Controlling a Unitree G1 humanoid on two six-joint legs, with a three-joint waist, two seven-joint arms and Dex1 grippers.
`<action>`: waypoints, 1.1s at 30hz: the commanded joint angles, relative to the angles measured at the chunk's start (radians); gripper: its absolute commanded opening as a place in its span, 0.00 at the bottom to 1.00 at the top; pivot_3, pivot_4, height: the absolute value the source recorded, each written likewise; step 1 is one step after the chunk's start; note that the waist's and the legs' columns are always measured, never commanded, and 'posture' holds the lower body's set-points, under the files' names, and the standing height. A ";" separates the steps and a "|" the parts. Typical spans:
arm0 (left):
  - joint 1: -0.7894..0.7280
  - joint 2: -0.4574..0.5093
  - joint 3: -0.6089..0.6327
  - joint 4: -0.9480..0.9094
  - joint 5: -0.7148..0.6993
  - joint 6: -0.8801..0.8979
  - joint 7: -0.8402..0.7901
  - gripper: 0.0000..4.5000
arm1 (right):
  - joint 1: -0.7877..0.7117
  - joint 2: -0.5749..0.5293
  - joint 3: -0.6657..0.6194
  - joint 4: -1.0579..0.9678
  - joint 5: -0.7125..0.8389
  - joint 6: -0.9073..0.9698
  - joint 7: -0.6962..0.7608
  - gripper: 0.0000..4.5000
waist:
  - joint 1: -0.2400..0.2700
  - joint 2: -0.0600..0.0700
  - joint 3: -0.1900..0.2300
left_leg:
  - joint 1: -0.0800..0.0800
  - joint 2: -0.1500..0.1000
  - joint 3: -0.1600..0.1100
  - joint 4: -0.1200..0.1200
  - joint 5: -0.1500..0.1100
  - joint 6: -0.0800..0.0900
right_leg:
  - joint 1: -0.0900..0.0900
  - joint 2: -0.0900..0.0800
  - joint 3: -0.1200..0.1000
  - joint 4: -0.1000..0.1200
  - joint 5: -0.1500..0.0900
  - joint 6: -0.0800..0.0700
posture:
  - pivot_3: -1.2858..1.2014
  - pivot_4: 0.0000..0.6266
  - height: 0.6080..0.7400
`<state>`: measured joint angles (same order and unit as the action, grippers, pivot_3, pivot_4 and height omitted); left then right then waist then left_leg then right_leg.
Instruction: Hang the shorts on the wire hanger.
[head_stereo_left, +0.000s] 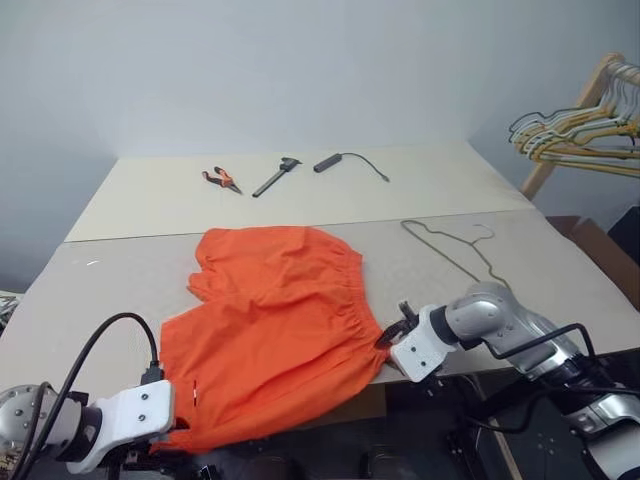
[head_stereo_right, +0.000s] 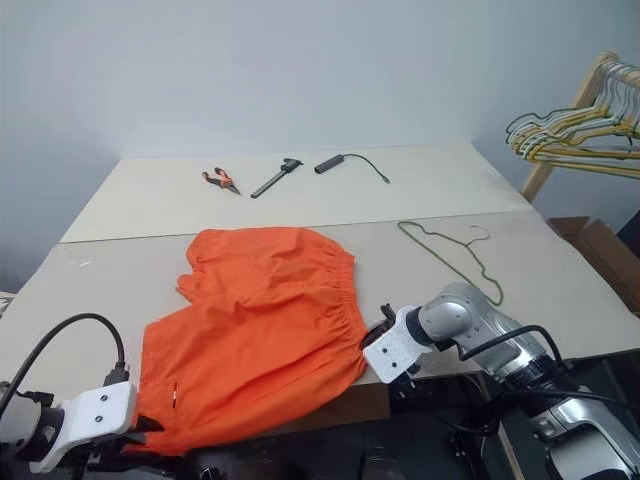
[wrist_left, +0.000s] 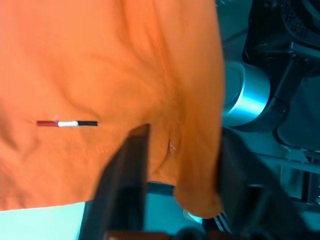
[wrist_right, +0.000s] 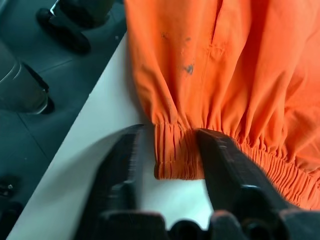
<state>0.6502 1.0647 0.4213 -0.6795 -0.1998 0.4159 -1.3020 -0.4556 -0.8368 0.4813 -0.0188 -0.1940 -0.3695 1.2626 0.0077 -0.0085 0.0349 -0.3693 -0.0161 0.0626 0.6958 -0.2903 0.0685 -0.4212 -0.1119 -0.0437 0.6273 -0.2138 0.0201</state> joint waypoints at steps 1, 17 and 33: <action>-0.028 -0.012 0.108 0.012 -0.075 -0.018 -0.048 0.72 | 0.000 -0.047 -0.112 -0.041 0.166 0.081 0.054 0.76 | 0.002 0.000 0.000 | 0.000 0.000 0.000 0.000 0.000 0.000 | 0.000 0.000 0.000 0.000 0.000 0.000 | 0.52 0.00 1.00; -0.484 -0.156 0.013 0.050 -0.392 0.067 0.156 1.00 | -0.199 0.085 -0.387 0.265 0.248 0.789 -0.311 1.00 | -0.001 0.000 0.000 | -0.002 0.002 0.002 0.000 0.001 -0.001 | 0.000 0.002 0.002 0.001 0.006 0.002 | 0.51 0.00 1.00; -0.963 -0.118 -0.300 0.242 -0.341 0.192 0.237 1.00 | -0.535 0.015 -0.353 0.838 0.146 0.764 -0.331 1.00 | -0.052 -0.002 0.021 | -0.002 -0.001 0.004 -0.001 0.000 0.002 | 0.001 0.002 0.004 -0.003 0.007 0.005 | 0.50 0.13 1.00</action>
<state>-0.2824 0.9366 0.1245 -0.4260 -0.5202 0.5963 -1.0638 -0.9489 -0.8103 0.1410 0.7640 -0.0286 0.4305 0.9297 -0.0444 -0.0102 0.0562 -0.3718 -0.0177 0.0669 0.6952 -0.2907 0.0701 -0.4204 -0.1099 -0.0396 0.6246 -0.2065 0.0252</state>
